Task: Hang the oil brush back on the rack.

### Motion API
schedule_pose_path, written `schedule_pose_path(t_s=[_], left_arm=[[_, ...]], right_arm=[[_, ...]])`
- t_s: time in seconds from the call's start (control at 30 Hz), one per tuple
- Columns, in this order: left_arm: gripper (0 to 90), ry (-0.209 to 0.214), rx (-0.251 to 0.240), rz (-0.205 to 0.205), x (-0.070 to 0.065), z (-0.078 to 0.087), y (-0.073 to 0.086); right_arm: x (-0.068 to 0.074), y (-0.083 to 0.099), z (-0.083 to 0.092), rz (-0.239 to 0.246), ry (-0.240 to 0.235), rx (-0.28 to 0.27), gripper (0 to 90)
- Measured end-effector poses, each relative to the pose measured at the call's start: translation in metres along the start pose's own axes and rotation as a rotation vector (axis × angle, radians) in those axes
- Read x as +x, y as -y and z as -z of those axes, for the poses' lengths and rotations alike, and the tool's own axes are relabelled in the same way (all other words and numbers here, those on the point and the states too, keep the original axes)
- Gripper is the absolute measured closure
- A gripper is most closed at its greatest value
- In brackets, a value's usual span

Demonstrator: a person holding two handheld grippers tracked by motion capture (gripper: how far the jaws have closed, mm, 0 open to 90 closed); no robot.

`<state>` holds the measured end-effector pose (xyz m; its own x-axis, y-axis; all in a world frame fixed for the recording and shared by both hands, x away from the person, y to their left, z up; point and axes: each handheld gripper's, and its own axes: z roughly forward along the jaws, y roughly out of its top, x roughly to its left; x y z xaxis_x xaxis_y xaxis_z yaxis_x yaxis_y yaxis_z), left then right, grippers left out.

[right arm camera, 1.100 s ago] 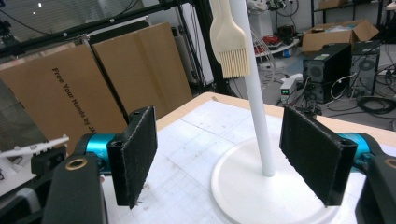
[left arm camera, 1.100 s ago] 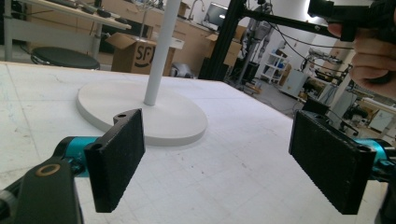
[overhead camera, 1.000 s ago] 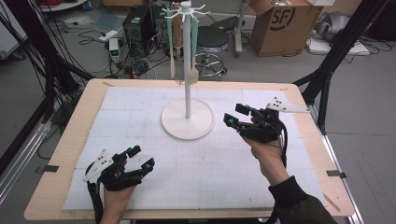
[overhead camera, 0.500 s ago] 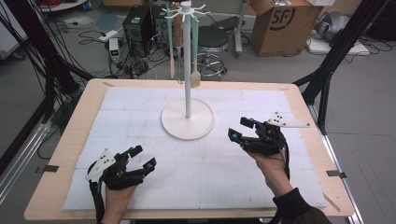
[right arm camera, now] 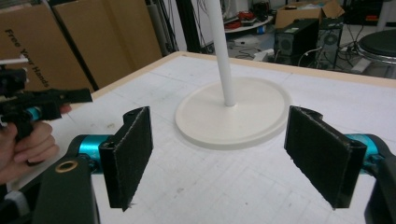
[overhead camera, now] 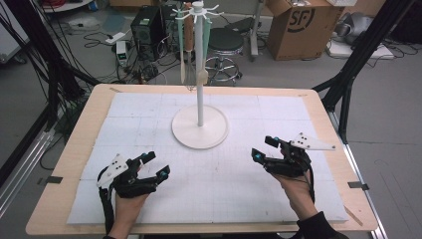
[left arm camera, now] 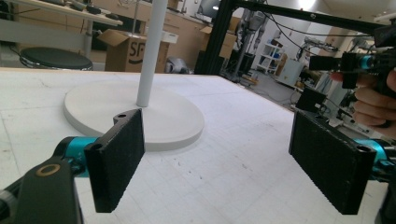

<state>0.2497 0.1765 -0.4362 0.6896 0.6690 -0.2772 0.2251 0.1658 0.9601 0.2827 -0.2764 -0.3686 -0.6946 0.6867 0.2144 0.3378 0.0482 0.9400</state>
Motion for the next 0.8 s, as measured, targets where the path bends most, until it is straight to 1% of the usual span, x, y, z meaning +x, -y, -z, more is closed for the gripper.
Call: schedule_pose_path(t_s=[0.23,0.27,0.33,0.37,0.4,0.47,0.6,0.73,0.8], left_arm=[[18.9,-0.005,0.0,-0.003,0.003,-0.002,-0.002],[18.9,-0.007,-0.003,-0.001,0.004,-0.003,-0.003],[18.9,-0.016,-0.009,0.003,0.006,-0.005,-0.004],[19.0,-0.015,-0.022,0.009,0.007,-0.008,-0.006],[19.0,-0.016,-0.022,0.008,0.007,-0.011,-0.007],[19.0,-0.012,-0.013,-0.004,0.007,-0.015,-0.007],[19.1,-0.004,0.016,-0.043,0.002,-0.019,-0.006],[19.0,-0.006,0.022,-0.055,0.0,-0.02,-0.006],[19.1,-0.006,0.025,-0.055,0.0,-0.02,-0.005]], right_arm=[[-0.005,0.013,0.0,-0.009,0.009,0.029,22.6],[-0.006,0.015,0.0,-0.006,0.017,0.032,22.6],[-0.008,0.018,0.0,-0.014,0.022,0.038,22.4],[-0.008,0.019,0.001,-0.018,0.025,0.038,22.4],[-0.009,0.021,0.001,-0.017,0.027,0.041,22.4],[-0.01,0.024,0.003,-0.013,0.034,0.043,22.4],[-0.013,0.03,0.004,-0.008,0.048,0.053,22.0],[-0.017,0.039,0.006,-0.01,0.062,0.058,21.9],[-0.017,0.042,0.007,0.002,0.071,0.064,21.7]])
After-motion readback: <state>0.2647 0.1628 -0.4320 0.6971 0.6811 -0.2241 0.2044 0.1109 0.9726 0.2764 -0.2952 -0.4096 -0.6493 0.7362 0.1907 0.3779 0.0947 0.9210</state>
